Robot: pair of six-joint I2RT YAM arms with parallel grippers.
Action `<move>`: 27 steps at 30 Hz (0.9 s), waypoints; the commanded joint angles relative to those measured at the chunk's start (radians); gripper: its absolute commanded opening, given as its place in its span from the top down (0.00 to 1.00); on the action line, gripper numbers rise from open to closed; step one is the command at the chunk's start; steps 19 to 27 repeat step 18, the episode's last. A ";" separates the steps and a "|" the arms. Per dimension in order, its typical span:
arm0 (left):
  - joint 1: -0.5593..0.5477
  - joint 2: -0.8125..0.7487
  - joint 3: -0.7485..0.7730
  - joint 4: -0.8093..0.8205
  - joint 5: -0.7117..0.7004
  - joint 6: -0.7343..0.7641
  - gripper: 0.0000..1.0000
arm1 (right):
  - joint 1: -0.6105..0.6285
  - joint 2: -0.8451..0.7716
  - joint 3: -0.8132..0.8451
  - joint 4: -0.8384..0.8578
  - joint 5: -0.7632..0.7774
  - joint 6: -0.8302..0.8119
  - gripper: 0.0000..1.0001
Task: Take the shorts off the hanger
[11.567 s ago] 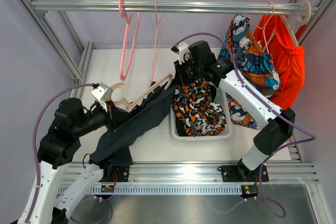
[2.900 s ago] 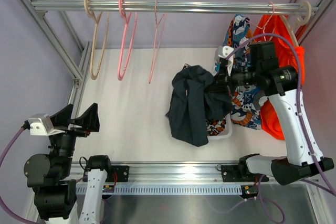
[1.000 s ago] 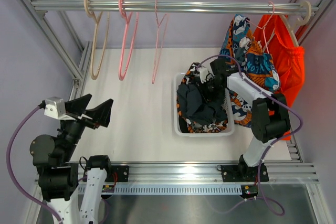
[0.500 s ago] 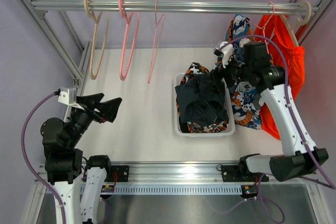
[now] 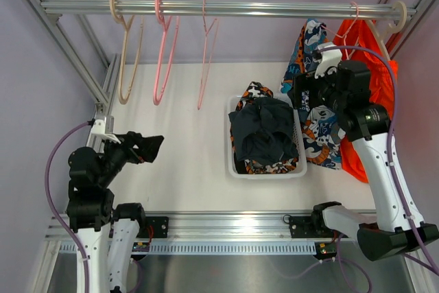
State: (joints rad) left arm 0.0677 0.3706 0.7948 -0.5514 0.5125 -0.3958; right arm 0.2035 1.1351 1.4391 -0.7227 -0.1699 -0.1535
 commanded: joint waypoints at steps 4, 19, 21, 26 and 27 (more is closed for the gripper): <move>0.004 -0.018 -0.046 -0.013 -0.037 0.029 0.01 | -0.004 -0.038 0.017 0.083 0.291 0.118 0.00; 0.004 -0.029 -0.069 -0.019 -0.038 0.041 0.01 | -0.004 -0.129 -0.042 0.106 0.262 0.120 0.00; 0.004 -0.029 -0.069 -0.019 -0.038 0.041 0.01 | -0.004 -0.129 -0.042 0.106 0.262 0.120 0.00; 0.004 -0.029 -0.069 -0.019 -0.038 0.041 0.01 | -0.004 -0.129 -0.042 0.106 0.262 0.120 0.00; 0.004 -0.029 -0.069 -0.019 -0.038 0.041 0.01 | -0.004 -0.129 -0.042 0.106 0.262 0.120 0.00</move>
